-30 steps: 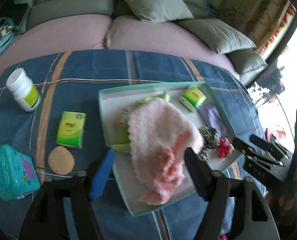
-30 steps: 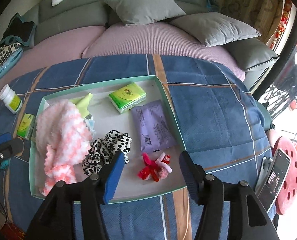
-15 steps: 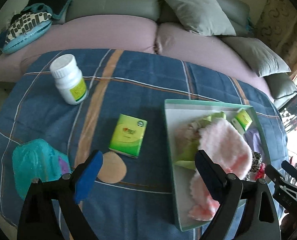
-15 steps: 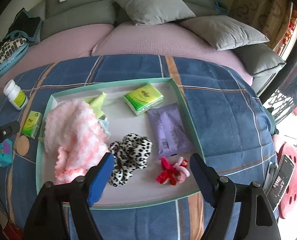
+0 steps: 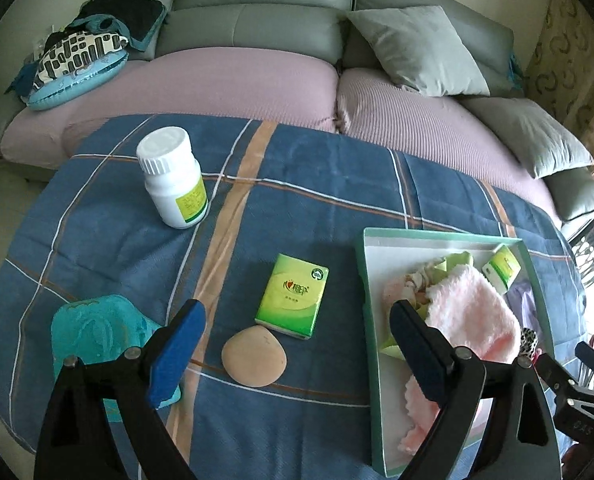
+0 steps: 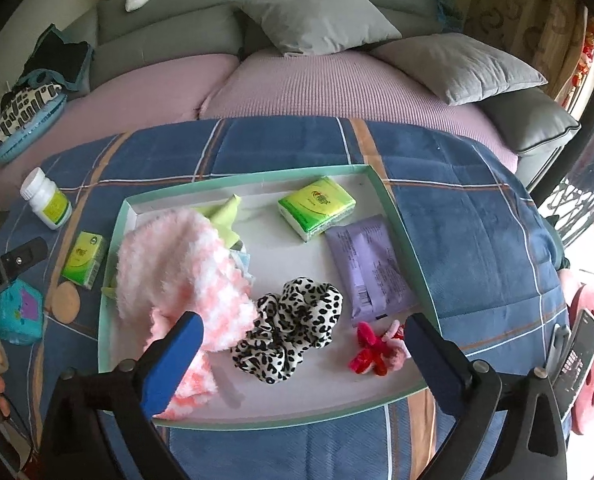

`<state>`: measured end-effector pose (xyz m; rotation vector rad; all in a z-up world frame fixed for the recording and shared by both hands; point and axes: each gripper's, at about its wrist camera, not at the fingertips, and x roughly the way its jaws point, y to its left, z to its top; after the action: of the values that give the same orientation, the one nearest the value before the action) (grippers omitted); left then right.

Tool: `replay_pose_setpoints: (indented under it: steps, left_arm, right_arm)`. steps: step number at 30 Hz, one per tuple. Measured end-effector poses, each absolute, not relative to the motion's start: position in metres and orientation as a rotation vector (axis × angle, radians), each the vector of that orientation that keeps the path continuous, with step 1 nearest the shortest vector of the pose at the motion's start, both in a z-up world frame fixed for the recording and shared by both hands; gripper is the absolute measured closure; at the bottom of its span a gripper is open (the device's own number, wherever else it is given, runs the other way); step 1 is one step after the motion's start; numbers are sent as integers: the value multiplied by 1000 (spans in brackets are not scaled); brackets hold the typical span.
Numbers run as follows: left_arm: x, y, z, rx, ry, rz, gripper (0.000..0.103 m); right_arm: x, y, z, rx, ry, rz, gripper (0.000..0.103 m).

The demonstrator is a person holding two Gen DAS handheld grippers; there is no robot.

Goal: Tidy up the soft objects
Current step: 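Withdraw both open tools from the tray toward the beige sponge puff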

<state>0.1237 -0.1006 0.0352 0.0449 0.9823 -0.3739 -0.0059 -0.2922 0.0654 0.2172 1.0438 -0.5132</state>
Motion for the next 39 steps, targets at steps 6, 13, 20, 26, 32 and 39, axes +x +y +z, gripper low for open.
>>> replay_pose_setpoints:
  steps: [6, 13, 20, 26, 32, 39]
  left_arm:
    - [126, -90, 43, -13, 963, -386, 9]
    - [131, -74, 54, -53, 923, -367, 9]
    - [138, -48, 66, -70, 877, -299, 9]
    - [147, -13, 74, -62, 854, -199, 9]
    - [157, 31, 73, -88, 860, -89, 9]
    - [169, 69, 63, -104, 909, 34, 9]
  right_arm:
    - [-1, -285, 66, 188, 1050, -512, 1]
    - [5, -274, 73, 181, 1020, -500, 1]
    - [18, -253, 79, 167, 985, -442, 1]
    - [30, -234, 78, 140, 988, -394, 1]
    - [41, -218, 76, 127, 997, -349, 1]
    - [57, -195, 72, 101, 1001, -289, 1]
